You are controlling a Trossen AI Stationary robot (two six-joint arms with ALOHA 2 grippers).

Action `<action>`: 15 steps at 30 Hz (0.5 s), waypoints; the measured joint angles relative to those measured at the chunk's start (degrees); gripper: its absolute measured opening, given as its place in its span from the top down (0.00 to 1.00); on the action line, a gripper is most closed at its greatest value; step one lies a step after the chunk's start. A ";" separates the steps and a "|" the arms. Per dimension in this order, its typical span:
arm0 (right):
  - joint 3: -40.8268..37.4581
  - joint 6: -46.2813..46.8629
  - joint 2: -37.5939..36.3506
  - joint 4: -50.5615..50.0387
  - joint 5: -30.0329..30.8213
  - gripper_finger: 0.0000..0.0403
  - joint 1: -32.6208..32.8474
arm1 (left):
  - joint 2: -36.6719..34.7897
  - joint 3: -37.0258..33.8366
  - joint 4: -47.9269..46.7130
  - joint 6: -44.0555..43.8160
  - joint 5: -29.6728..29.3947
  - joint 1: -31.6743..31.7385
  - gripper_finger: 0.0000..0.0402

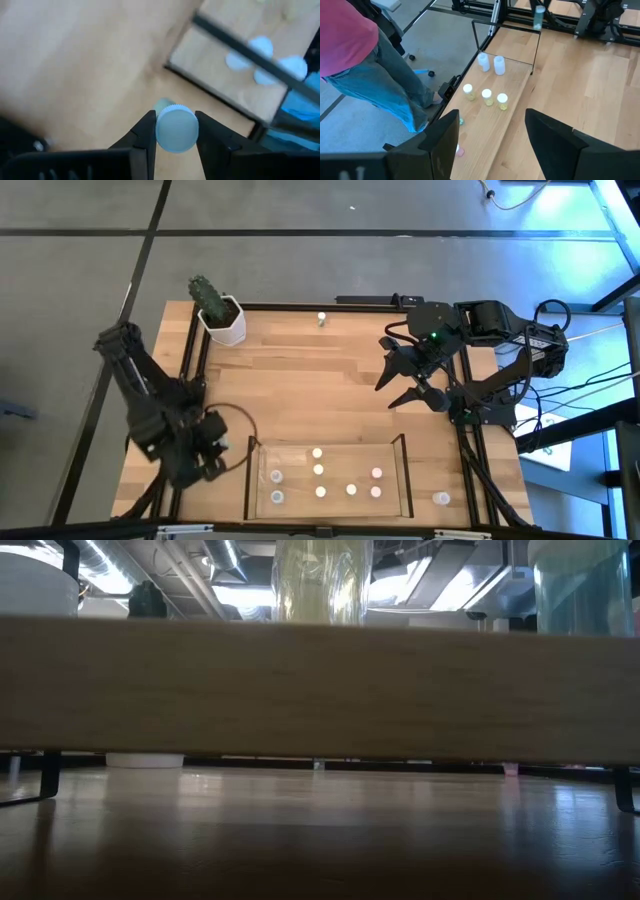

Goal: Pick and place medicine bottles onto shelf by color
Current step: Put the bottom blue pill bottle on the shelf aligned with the other blue pill bottle

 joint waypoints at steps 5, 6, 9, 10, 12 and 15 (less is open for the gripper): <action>0.00 0.00 0.00 -0.02 2.80 0.43 0.01 | -2.14 0.79 0.02 13.48 -1.85 8.62 0.76; 0.00 0.00 0.00 -0.01 3.73 0.43 -0.01 | -2.14 1.34 0.08 16.28 -1.88 10.58 0.76; 0.00 0.00 0.00 -0.01 6.79 0.43 0.00 | -2.16 2.78 0.88 24.54 -1.89 16.52 0.76; 0.00 0.00 0.00 0.00 7.96 0.43 -0.01 | -2.17 3.14 1.59 27.17 -1.92 18.61 0.76; 0.00 0.02 0.00 0.00 9.89 0.43 0.00 | -2.15 3.84 2.87 32.23 -1.85 22.72 0.76; 0.00 0.16 0.00 -0.02 11.76 0.43 -0.01 | -2.17 4.07 6.89 39.88 -0.29 28.32 0.76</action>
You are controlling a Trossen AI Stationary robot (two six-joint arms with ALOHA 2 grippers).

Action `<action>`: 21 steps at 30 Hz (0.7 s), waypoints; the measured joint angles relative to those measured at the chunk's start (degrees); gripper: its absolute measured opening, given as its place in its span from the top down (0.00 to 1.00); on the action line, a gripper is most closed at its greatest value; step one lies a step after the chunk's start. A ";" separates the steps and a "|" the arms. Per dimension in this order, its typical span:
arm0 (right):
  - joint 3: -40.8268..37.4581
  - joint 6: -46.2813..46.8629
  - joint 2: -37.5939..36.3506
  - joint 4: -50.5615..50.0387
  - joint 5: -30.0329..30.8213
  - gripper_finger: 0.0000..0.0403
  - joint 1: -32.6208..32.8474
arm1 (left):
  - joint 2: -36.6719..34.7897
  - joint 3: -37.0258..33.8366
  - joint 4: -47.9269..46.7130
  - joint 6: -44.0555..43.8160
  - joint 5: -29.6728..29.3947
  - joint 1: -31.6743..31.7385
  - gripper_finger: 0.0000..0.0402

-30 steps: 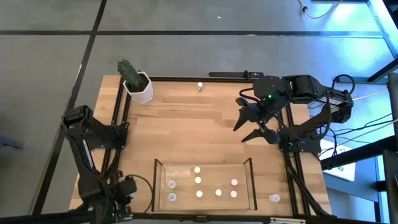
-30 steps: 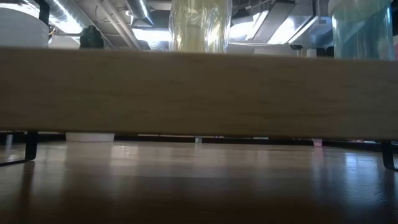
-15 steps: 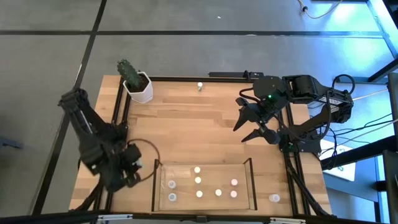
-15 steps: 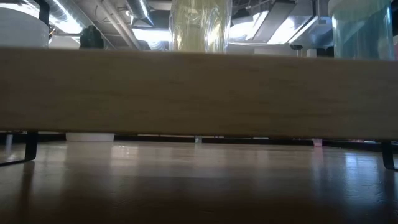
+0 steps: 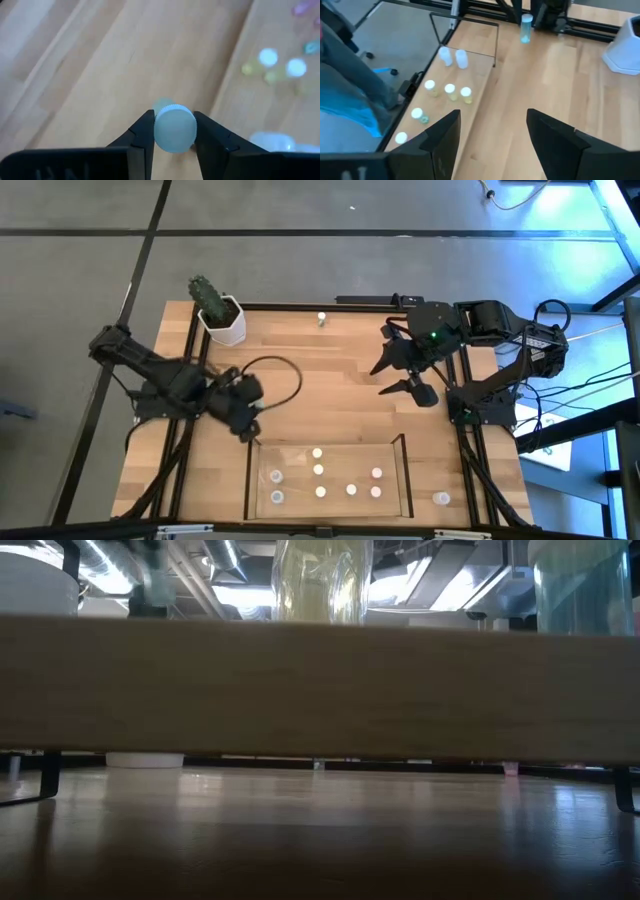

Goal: Pick and place medicine bottles onto shelf by color
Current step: Put the bottom blue pill bottle on the shelf aligned with the other blue pill bottle

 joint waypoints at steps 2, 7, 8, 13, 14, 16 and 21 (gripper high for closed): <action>0.00 0.07 0.00 0.00 0.96 0.43 0.01 | 0.13 0.02 3.62 4.81 1.87 3.41 0.76; 0.00 0.08 0.00 0.02 1.20 0.43 0.02 | 1.70 0.04 10.63 15.79 3.97 10.91 0.76; 0.00 0.08 0.00 0.02 1.20 0.43 0.01 | 2.22 0.04 11.50 16.99 4.42 12.26 0.76; 0.00 0.07 0.00 0.01 1.20 0.43 0.02 | 5.61 0.04 13.94 20.76 7.97 17.96 0.76; 0.00 0.08 0.00 0.02 1.20 0.43 0.01 | 6.48 0.04 14.26 21.23 8.63 18.79 0.76; 0.00 0.08 -0.01 0.02 1.20 0.43 0.02 | 8.34 0.04 14.64 21.36 8.66 20.11 0.76; 0.00 0.19 0.00 0.02 1.20 0.43 0.00 | 12.72 0.04 17.35 21.34 8.57 23.58 0.76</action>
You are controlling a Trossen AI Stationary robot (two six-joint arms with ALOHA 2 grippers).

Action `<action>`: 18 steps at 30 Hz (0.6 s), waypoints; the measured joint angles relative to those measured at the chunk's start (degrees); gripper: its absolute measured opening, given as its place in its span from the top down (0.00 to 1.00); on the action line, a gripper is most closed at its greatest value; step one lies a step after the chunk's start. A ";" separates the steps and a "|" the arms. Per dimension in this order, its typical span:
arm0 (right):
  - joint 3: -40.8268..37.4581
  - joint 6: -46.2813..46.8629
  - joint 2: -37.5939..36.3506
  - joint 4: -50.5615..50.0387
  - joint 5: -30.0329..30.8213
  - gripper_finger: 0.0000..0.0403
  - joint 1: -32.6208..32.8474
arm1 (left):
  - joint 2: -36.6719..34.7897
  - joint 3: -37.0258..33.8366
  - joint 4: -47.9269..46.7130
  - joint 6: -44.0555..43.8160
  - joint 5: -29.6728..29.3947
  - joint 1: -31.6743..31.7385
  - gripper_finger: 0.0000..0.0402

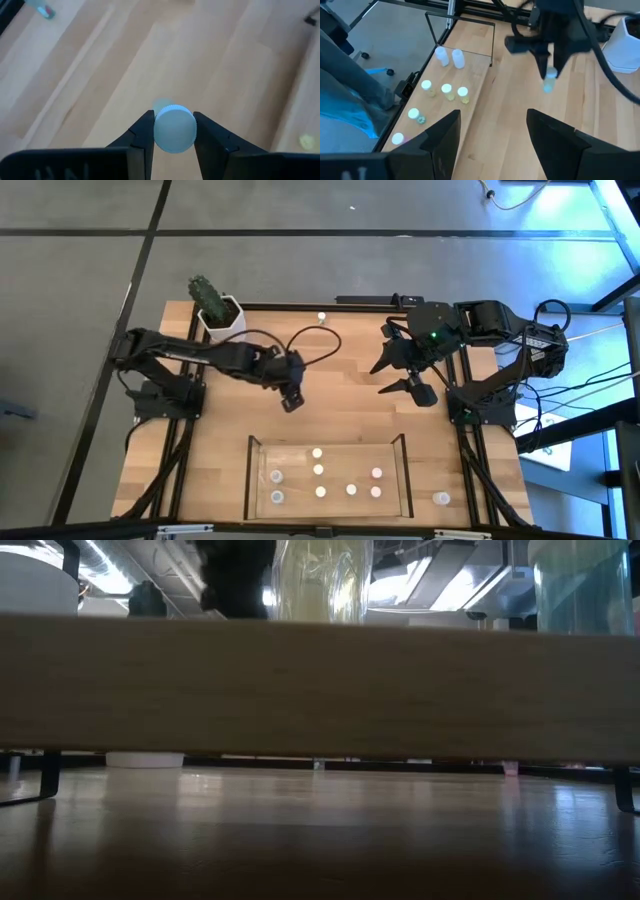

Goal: Pick and place medicine bottles onto shelf by color
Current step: Put the bottom blue pill bottle on the shelf aligned with the other blue pill bottle

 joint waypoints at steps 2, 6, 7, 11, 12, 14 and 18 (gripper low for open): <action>0.00 0.45 0.00 0.00 -0.02 0.43 0.01 | 1.49 0.00 1.97 0.13 1.17 1.01 0.76; 0.00 0.91 -0.01 0.00 -0.01 0.43 0.01 | 4.20 0.00 4.91 1.74 3.26 1.97 0.76; 0.00 0.53 0.00 -0.01 -0.02 0.43 0.00 | 4.76 0.00 5.49 1.98 3.28 2.09 0.76; 0.00 -0.18 0.00 0.00 0.09 0.43 0.00 | 6.88 0.00 7.28 2.12 3.26 2.33 0.76; 0.00 -0.20 0.00 0.00 0.10 0.43 0.01 | 7.27 0.00 7.45 2.10 3.26 2.33 0.76; 0.00 -0.22 0.00 0.00 0.87 0.43 0.01 | 8.10 0.00 7.50 1.82 3.45 2.31 0.76; 0.00 -0.20 0.00 0.00 8.22 0.43 0.02 | 8.92 -0.02 7.64 1.17 4.22 2.29 0.76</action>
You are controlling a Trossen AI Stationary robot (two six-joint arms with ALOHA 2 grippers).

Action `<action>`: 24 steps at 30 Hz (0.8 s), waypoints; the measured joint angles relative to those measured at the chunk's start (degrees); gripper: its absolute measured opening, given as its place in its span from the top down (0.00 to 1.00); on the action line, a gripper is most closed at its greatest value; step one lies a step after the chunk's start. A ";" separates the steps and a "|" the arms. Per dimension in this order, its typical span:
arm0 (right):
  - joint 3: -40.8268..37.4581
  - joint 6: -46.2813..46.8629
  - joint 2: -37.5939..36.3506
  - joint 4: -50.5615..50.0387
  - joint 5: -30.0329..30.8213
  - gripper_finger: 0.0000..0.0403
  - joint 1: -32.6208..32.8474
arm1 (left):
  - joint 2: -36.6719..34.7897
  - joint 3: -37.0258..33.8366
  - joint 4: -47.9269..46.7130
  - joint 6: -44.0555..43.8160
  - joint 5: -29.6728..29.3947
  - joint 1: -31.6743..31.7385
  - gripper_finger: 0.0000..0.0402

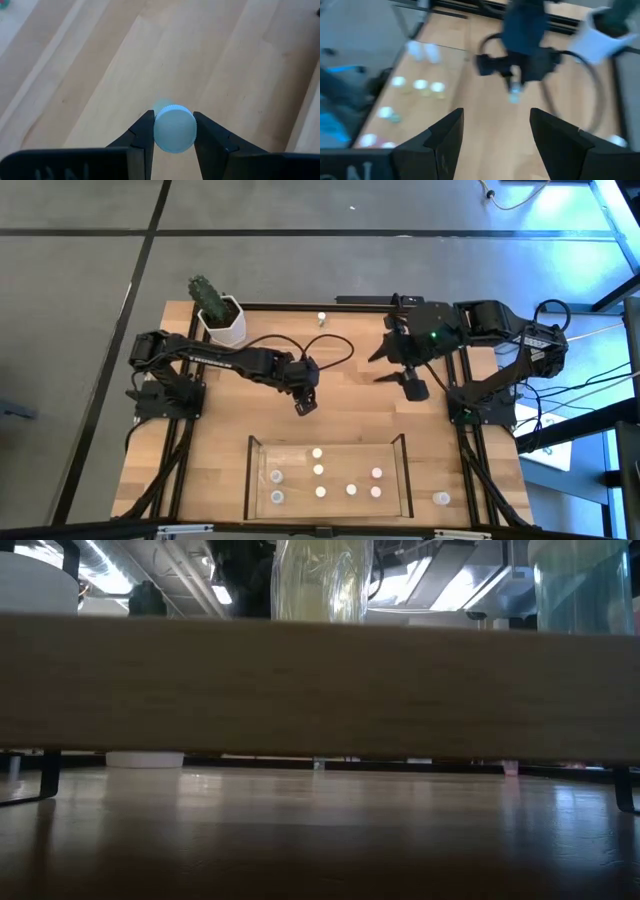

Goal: Pick and place medicine bottles onto shelf by color
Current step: Put the bottom blue pill bottle on the shelf aligned with the other blue pill bottle

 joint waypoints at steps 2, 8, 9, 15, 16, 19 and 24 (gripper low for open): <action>0.00 0.04 0.02 0.02 2.62 0.43 -0.04 | 0.13 -0.02 -0.28 -0.12 -0.18 0.02 0.76; 0.00 0.07 0.02 0.02 3.71 0.43 0.00 | 0.37 -0.15 -0.76 -1.51 -1.43 -0.04 0.76; 0.00 0.11 0.02 0.02 3.71 0.43 0.00 | 0.37 -0.35 -0.60 -1.83 -1.47 -0.03 0.76; 0.00 0.09 0.02 0.03 3.73 0.43 0.00 | 0.37 -1.28 -0.67 -3.56 -1.46 -0.22 0.76; 0.00 0.09 0.02 0.02 3.73 0.43 0.00 | 0.37 -1.38 -0.83 -3.59 -1.46 -0.28 0.76; 0.00 0.09 0.02 0.02 3.73 0.43 0.00 | 0.37 -1.38 -0.76 -3.74 -1.86 -0.60 0.76; 0.00 0.09 0.02 0.04 3.73 0.43 0.00 | 1.02 -1.38 -0.55 -4.52 -3.06 -1.45 0.76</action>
